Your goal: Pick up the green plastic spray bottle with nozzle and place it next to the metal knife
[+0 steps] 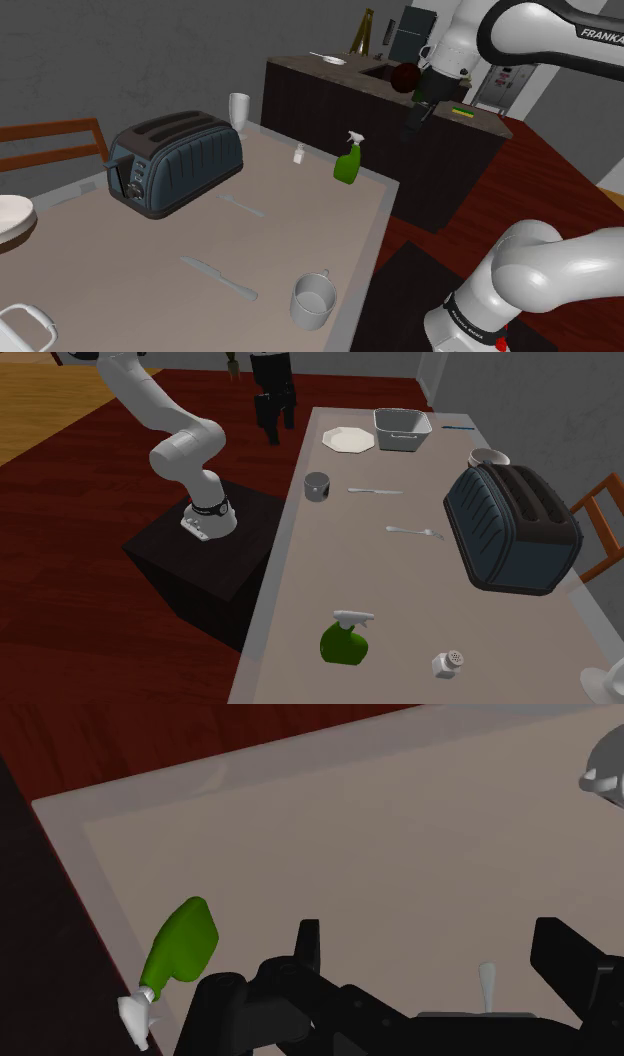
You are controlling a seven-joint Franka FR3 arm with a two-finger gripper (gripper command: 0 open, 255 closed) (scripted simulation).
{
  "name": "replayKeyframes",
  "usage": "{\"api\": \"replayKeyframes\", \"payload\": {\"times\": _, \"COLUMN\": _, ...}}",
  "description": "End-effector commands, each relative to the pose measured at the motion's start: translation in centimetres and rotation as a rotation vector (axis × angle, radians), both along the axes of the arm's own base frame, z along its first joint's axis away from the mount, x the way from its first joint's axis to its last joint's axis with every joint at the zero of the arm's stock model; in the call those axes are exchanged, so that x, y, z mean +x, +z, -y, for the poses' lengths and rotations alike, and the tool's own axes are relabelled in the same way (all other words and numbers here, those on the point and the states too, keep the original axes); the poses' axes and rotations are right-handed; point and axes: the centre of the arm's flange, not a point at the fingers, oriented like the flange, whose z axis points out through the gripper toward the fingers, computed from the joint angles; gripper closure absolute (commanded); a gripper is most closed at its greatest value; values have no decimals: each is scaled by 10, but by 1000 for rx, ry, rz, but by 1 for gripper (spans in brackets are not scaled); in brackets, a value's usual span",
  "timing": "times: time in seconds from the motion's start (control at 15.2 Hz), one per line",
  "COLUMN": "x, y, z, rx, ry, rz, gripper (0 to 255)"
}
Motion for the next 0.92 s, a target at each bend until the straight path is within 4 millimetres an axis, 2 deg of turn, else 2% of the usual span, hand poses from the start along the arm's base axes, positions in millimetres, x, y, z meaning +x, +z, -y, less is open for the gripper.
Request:
{"api": "replayKeyframes", "payload": {"times": 0.0, "x": 0, "y": 0, "z": 0, "rx": 0, "ry": 0, "rz": 0, "gripper": 0}}
{"api": "replayKeyframes", "payload": {"times": 0.86, "x": 118, "y": -60, "z": 121, "rx": 50, "ry": -5, "rz": -25, "gripper": 0}}
